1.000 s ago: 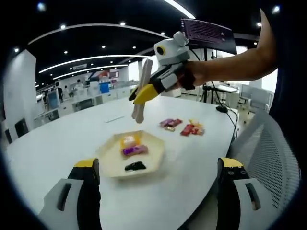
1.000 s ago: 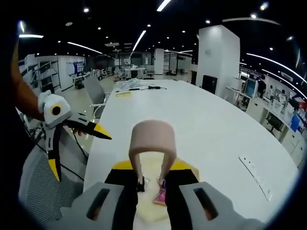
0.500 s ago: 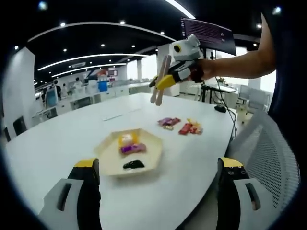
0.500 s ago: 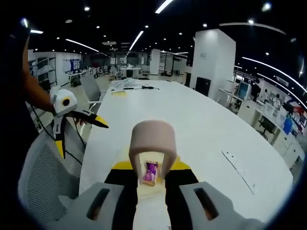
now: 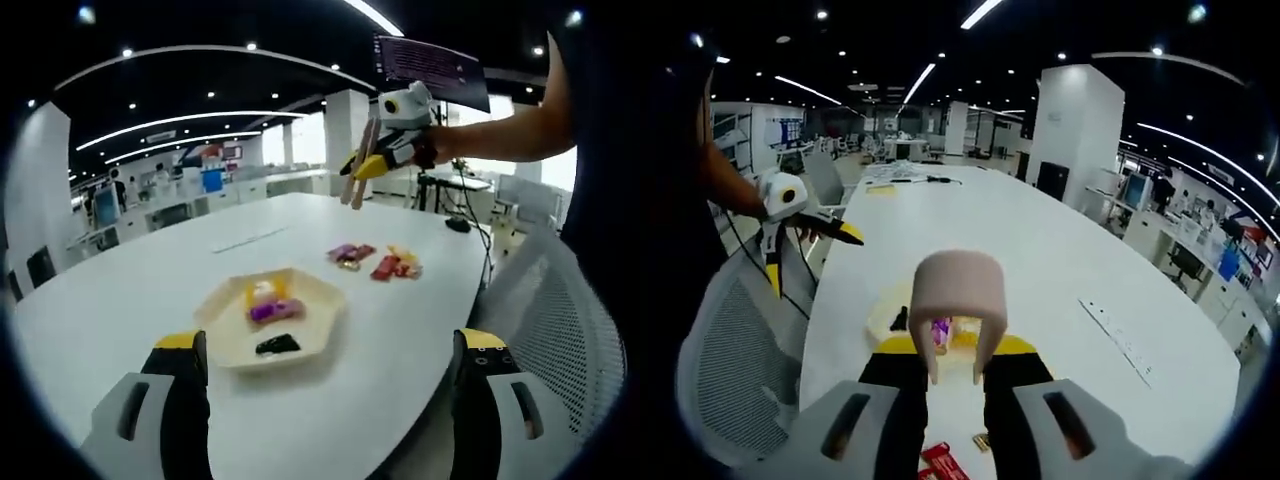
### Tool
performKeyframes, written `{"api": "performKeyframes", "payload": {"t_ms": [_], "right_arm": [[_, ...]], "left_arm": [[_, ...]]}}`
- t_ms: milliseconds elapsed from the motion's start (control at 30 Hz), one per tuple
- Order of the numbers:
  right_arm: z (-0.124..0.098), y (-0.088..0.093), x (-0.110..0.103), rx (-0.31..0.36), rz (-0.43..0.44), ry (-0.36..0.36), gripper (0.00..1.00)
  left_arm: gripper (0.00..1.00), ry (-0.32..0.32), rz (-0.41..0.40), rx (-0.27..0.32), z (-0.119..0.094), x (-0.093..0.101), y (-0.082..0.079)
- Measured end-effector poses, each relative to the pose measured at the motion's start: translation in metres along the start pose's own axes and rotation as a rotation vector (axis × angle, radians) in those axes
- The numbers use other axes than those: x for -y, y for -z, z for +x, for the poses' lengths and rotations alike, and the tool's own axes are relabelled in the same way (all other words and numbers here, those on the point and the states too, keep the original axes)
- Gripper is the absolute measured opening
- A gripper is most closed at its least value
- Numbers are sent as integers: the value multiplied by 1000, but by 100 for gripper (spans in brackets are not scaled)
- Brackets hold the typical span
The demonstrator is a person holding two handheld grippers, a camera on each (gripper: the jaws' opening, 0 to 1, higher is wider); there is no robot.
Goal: Place the target food into the container with the food tongs after gripping and lifting it, then release it inside without dropping or visibly crushing the food.
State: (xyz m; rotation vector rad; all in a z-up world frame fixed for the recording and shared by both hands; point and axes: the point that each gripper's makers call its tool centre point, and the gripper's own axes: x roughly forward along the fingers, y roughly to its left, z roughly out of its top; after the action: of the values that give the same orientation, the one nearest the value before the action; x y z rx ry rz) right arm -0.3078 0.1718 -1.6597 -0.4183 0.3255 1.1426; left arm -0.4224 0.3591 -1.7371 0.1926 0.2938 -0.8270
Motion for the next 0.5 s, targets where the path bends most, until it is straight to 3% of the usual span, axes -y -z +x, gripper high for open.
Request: {"api": "performKeyframes", "payload": {"t_ms": [500], "right_arm": [[-36,19,1,-9,-46,-29,18]], "left_arm": [[99,-19,17,-45,2,-3,8]]}}
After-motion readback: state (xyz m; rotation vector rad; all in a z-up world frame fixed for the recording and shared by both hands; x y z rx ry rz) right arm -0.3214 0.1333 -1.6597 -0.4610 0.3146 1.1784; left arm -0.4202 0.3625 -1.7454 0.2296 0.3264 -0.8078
